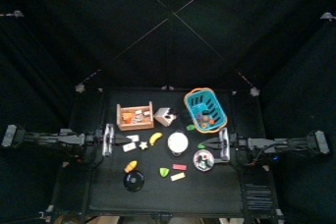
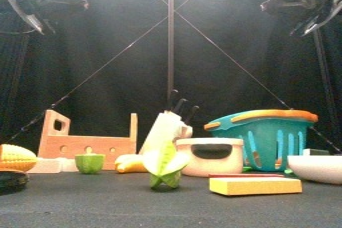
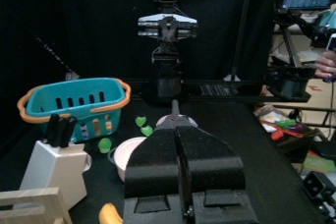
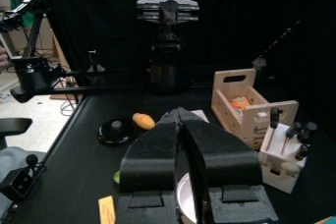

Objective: Grab pot lid

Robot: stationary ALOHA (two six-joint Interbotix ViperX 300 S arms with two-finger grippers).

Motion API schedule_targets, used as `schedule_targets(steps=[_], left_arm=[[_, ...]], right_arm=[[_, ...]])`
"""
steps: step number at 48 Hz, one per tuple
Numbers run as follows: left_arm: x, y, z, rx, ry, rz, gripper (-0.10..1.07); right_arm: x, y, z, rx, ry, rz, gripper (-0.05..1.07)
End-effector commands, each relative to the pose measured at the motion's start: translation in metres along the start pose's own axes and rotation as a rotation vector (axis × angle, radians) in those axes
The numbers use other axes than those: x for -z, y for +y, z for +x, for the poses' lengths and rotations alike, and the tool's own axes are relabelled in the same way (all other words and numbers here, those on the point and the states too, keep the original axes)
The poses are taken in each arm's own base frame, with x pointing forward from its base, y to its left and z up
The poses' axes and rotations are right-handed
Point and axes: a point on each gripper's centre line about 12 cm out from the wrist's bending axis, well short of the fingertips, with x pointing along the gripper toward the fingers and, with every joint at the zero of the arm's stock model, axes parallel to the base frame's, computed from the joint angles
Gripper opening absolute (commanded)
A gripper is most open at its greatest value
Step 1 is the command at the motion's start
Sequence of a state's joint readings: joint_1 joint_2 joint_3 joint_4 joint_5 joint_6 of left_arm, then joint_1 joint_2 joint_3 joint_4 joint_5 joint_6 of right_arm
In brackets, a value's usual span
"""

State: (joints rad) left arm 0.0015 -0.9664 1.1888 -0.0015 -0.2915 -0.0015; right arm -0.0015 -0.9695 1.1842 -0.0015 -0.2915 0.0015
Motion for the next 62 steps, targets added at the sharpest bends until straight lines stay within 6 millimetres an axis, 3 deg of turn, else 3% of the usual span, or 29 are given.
schedule_targets(steps=[1, 20, 40, 49, 62], left_arm=[[-0.006, -0.001, 0.004, 0.004, -0.018, 0.004, -0.05], [-0.007, -0.011, 0.005, 0.053, 0.029, -0.032, -0.03], [0.012, -0.036, 0.006, 0.139, 0.321, -0.240, 0.00], [0.028, -0.053, 0.019, 0.177, 0.481, -0.334, 0.09], [0.040, -0.073, 0.027, 0.240, 0.605, -0.311, 0.30]], right_arm=[[-0.007, -0.001, 0.003, 0.004, -0.017, 0.000, -0.02], [-0.007, -0.005, 0.003, 0.022, -0.024, -0.014, 0.01], [-0.002, -0.005, 0.004, 0.024, -0.008, -0.003, 0.01], [0.002, -0.005, 0.005, 0.025, 0.008, 0.006, 0.01], [0.008, -0.006, 0.009, 0.026, 0.035, 0.014, 0.01]])
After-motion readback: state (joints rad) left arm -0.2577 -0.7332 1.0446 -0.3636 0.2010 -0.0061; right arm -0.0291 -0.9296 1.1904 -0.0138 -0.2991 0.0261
